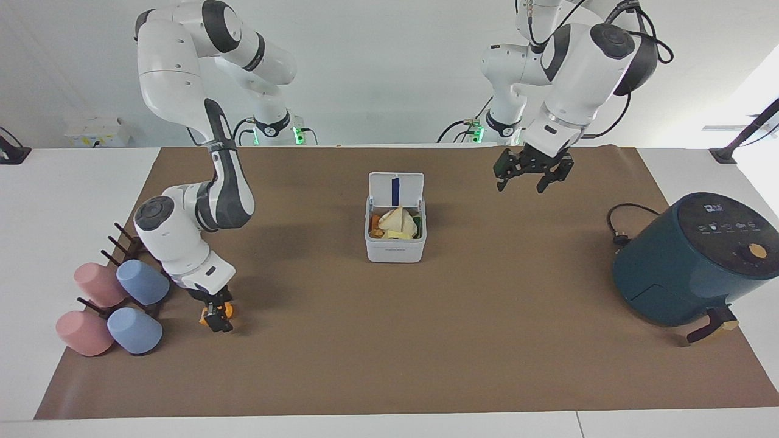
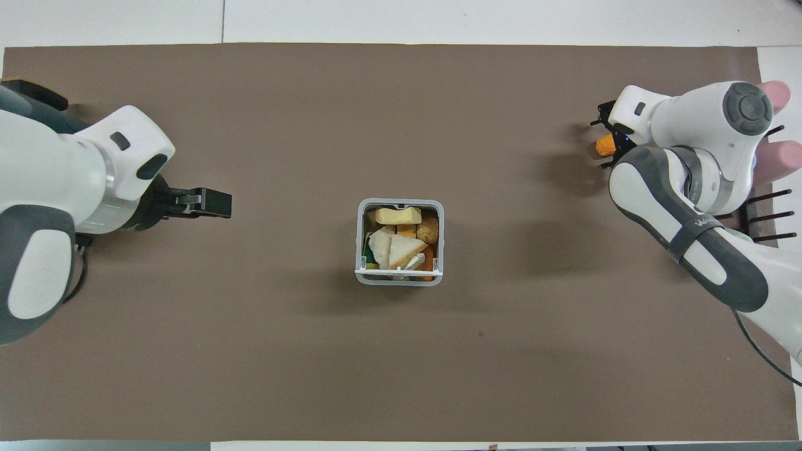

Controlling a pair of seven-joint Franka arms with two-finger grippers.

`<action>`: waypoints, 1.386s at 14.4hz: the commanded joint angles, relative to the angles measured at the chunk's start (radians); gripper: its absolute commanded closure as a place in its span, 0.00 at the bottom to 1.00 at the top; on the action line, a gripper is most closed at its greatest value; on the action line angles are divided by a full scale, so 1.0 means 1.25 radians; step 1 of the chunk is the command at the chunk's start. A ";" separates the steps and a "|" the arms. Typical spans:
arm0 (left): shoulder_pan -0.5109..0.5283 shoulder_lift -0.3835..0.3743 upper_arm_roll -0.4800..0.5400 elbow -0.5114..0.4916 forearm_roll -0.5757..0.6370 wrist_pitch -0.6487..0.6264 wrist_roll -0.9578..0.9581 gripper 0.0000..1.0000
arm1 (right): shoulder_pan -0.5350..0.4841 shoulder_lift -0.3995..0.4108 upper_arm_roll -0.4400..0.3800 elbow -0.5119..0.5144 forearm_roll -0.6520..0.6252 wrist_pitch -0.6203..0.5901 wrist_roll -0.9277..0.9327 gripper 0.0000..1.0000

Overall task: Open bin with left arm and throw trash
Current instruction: 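Carry the orange piece over the bin with the right gripper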

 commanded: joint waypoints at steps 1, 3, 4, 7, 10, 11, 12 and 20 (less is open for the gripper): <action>0.080 -0.011 -0.008 0.028 0.022 -0.067 0.099 0.00 | -0.015 -0.010 0.009 -0.020 -0.004 0.007 -0.003 0.54; 0.135 -0.006 -0.008 0.061 0.039 -0.104 0.148 0.00 | -0.015 -0.011 0.009 -0.020 -0.004 -0.006 0.037 0.85; 0.148 -0.005 -0.008 0.080 0.063 -0.124 0.177 0.00 | -0.015 -0.011 0.009 -0.018 -0.004 -0.021 0.057 0.98; 0.189 0.026 -0.008 0.164 0.070 -0.186 0.189 0.00 | 0.003 -0.013 0.011 0.014 0.007 -0.097 0.177 1.00; 0.191 0.063 -0.008 0.259 0.071 -0.266 0.189 0.00 | 0.065 -0.062 0.032 0.070 0.016 -0.243 0.460 1.00; 0.191 0.068 -0.008 0.274 0.071 -0.286 0.188 0.00 | 0.100 -0.086 0.032 0.087 0.012 -0.297 0.580 1.00; 0.191 0.070 -0.008 0.278 0.071 -0.302 0.188 0.00 | 0.130 -0.094 0.032 0.106 0.014 -0.339 0.689 1.00; 0.184 0.043 -0.008 0.246 0.068 -0.303 0.173 0.00 | 0.341 -0.116 0.082 0.188 0.061 -0.408 1.552 1.00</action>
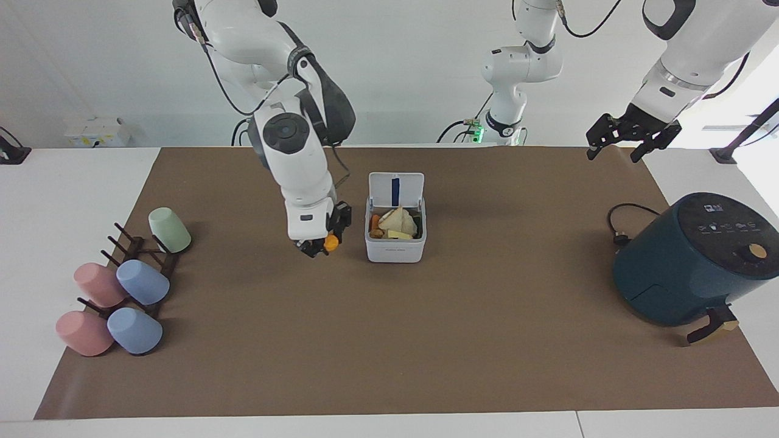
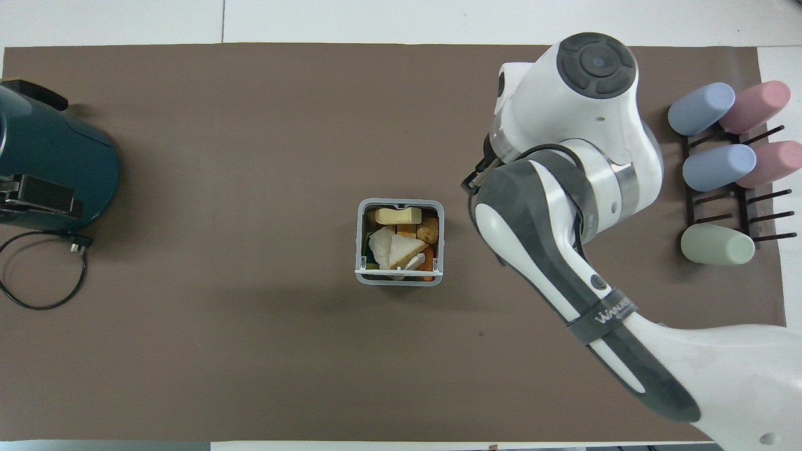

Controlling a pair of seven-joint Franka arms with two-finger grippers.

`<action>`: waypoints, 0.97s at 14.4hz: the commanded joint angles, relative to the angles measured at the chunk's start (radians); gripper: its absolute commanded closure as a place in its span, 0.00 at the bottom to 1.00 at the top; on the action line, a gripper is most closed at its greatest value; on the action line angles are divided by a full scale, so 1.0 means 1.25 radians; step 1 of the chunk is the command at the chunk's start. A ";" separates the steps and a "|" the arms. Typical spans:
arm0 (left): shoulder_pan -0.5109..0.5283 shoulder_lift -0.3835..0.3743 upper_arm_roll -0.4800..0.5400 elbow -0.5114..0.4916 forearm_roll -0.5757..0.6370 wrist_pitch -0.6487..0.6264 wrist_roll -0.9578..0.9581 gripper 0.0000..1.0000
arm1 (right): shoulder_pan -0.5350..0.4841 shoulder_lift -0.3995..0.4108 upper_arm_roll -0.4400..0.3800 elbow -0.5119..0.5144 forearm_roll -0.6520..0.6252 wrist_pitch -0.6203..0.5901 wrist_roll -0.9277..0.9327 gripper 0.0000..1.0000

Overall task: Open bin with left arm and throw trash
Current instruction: 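Carry the orange piece over the bin with the right gripper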

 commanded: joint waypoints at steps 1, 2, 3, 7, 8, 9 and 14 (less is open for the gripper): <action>-0.001 -0.006 -0.002 0.000 0.020 -0.017 -0.010 0.00 | 0.062 0.013 0.007 0.004 0.016 0.051 0.307 1.00; -0.003 -0.011 -0.002 -0.003 0.020 -0.017 -0.013 0.00 | 0.072 0.009 0.007 -0.008 0.016 0.058 0.386 1.00; -0.001 -0.012 -0.002 -0.007 0.021 -0.015 -0.012 0.00 | 0.077 0.004 0.008 -0.015 0.016 0.062 0.441 1.00; 0.000 -0.019 -0.002 -0.016 0.020 -0.012 -0.010 0.00 | 0.114 -0.008 0.008 -0.100 0.021 0.195 0.600 0.89; 0.001 -0.021 -0.002 -0.021 0.020 -0.010 -0.009 0.00 | 0.121 -0.009 0.008 -0.117 0.021 0.214 0.631 0.81; 0.001 -0.021 -0.002 -0.023 0.020 -0.009 -0.007 0.00 | 0.121 -0.009 0.008 -0.117 0.021 0.204 0.644 0.62; 0.005 -0.027 -0.002 -0.035 0.021 -0.002 -0.005 0.00 | 0.124 -0.020 0.008 -0.112 0.019 0.126 0.708 0.00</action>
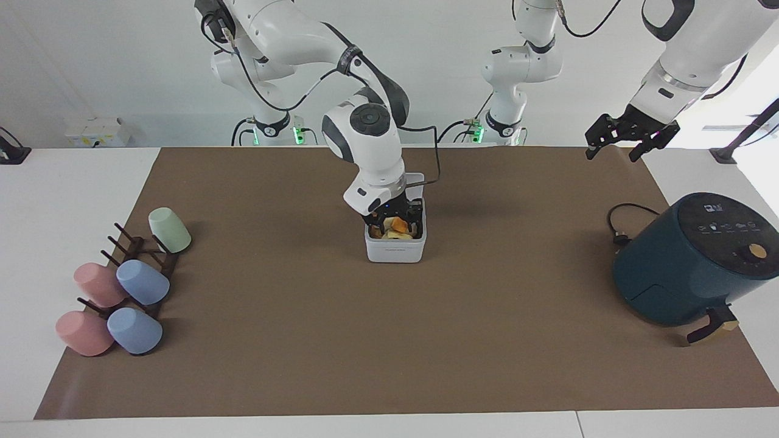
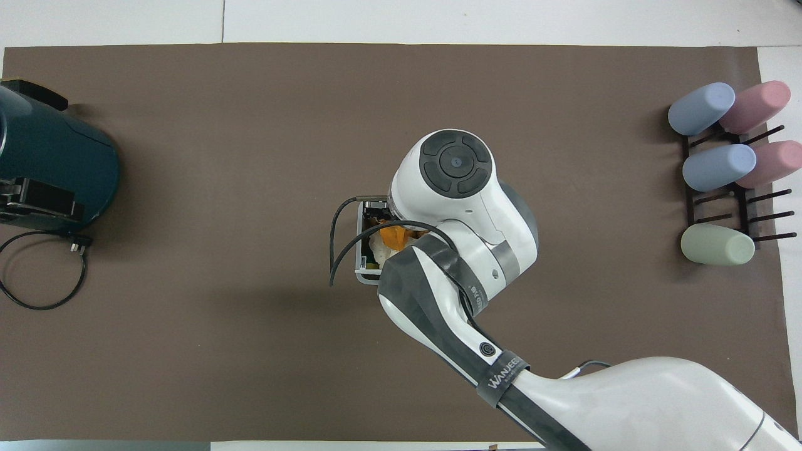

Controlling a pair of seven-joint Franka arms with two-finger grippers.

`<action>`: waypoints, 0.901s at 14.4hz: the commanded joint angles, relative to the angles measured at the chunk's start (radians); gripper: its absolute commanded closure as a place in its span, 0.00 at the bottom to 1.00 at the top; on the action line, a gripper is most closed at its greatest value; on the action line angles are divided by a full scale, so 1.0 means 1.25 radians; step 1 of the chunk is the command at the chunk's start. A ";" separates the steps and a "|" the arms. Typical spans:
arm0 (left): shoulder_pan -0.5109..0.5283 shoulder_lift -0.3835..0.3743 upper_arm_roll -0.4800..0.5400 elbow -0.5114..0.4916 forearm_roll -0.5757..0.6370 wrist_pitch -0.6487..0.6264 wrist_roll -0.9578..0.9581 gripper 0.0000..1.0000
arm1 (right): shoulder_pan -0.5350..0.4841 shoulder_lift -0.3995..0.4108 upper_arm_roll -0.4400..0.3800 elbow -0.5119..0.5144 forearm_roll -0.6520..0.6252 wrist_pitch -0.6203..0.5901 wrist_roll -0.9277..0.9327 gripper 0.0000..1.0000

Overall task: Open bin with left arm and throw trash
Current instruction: 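Open the right gripper to drop the orange piece into the bin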

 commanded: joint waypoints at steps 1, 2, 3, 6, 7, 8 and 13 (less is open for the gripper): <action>0.004 -0.023 -0.003 -0.026 0.020 0.002 -0.002 0.00 | -0.005 -0.026 0.003 -0.009 0.002 -0.037 0.022 0.00; 0.004 -0.023 -0.003 -0.026 0.021 0.003 -0.002 0.00 | -0.007 -0.029 0.001 0.003 -0.002 -0.055 0.014 0.00; 0.004 -0.023 -0.003 -0.026 0.021 0.002 -0.002 0.00 | -0.014 -0.030 0.000 0.021 -0.003 -0.075 0.015 0.00; 0.004 -0.023 -0.003 -0.026 0.020 0.003 -0.002 0.00 | -0.040 -0.059 -0.009 0.073 -0.030 -0.152 0.011 0.00; 0.004 -0.023 -0.003 -0.026 0.019 0.003 -0.002 0.00 | -0.061 -0.071 -0.006 0.087 -0.045 -0.186 0.009 0.00; 0.004 -0.023 -0.003 -0.026 0.021 0.003 -0.002 0.00 | -0.078 -0.089 -0.007 0.097 -0.050 -0.223 0.006 0.00; 0.002 -0.023 -0.003 -0.026 0.021 0.009 -0.003 0.00 | -0.243 -0.212 -0.004 0.097 -0.038 -0.382 -0.137 0.00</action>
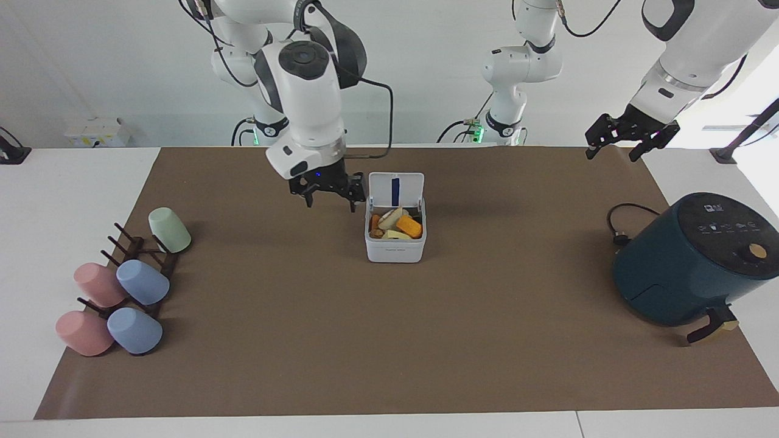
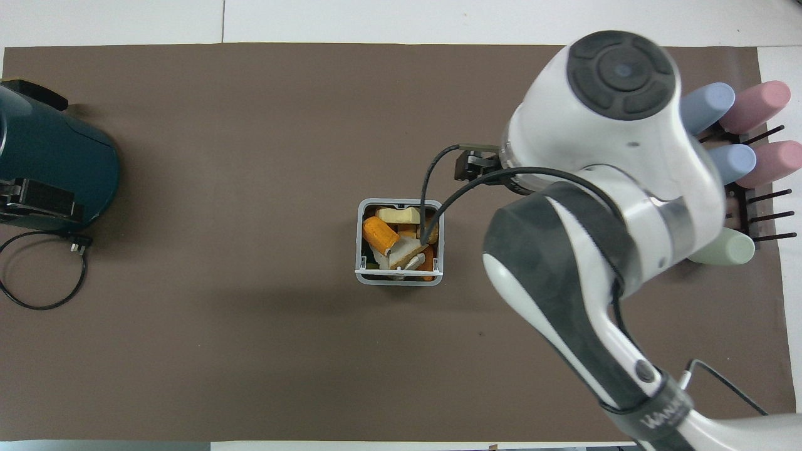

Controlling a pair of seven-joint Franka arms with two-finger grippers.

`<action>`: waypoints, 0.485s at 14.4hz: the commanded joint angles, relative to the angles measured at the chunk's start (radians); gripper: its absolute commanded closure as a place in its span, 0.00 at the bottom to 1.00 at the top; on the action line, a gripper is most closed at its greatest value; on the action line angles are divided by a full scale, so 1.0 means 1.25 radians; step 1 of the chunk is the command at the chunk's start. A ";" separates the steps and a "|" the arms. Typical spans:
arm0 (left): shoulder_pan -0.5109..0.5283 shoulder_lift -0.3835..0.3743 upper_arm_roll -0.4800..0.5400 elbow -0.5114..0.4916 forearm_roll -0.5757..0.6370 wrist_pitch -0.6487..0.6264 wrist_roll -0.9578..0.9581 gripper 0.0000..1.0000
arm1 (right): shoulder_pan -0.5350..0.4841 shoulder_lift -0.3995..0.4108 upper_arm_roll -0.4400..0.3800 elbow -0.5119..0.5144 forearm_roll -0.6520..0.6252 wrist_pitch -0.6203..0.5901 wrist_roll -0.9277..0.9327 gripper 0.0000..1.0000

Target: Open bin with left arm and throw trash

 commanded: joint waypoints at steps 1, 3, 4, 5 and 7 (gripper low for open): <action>0.002 -0.020 -0.004 -0.025 0.020 0.009 -0.004 0.00 | -0.126 -0.081 0.006 -0.012 0.026 -0.091 -0.128 0.00; 0.002 -0.020 -0.004 -0.023 0.020 0.012 -0.004 0.00 | -0.081 -0.146 -0.158 -0.029 0.054 -0.134 -0.278 0.00; 0.004 -0.020 -0.004 -0.023 0.020 0.014 -0.004 0.00 | -0.047 -0.155 -0.238 -0.036 0.058 -0.166 -0.346 0.00; 0.006 -0.020 -0.004 -0.023 0.020 0.018 -0.005 0.00 | -0.049 -0.159 -0.265 -0.040 0.058 -0.183 -0.388 0.00; 0.007 -0.020 -0.004 -0.023 0.020 0.019 -0.004 0.00 | -0.056 -0.168 -0.307 -0.070 0.052 -0.181 -0.453 0.00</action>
